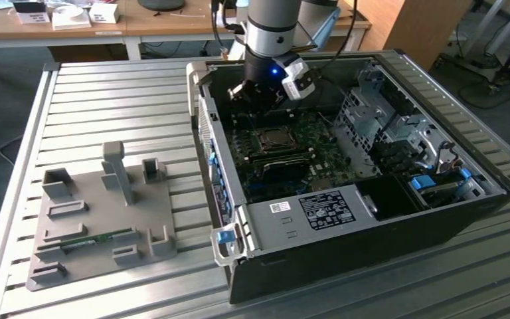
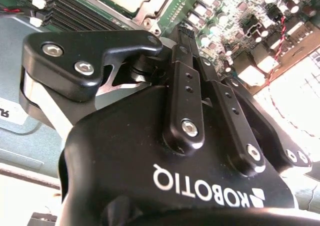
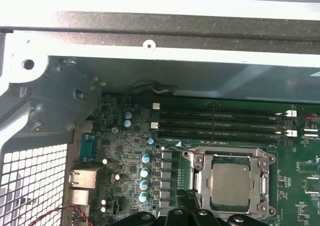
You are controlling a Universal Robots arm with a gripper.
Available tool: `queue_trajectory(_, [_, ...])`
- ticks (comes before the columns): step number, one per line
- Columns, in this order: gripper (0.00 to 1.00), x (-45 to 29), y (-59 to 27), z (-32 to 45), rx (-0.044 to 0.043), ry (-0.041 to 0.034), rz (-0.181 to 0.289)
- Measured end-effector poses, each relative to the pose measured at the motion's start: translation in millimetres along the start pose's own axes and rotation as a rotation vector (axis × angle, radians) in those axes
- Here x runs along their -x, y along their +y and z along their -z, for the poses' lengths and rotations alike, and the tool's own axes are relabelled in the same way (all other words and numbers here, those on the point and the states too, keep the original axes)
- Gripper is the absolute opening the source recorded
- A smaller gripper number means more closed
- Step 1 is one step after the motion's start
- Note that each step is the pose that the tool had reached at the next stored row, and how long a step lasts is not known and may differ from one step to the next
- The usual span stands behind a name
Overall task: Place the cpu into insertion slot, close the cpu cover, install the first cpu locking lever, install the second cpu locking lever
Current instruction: 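Install the first cpu locking lever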
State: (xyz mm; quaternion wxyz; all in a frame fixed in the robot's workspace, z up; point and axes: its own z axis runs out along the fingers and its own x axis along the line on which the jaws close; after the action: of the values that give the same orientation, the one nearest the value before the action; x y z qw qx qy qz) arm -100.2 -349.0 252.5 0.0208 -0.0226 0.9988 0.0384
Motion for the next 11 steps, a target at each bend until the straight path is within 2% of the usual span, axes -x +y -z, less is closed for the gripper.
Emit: queue_trajectory(11, [0.11, -0.3, 0.4, 4.6, 0.0002, -0.0003, 0.000])
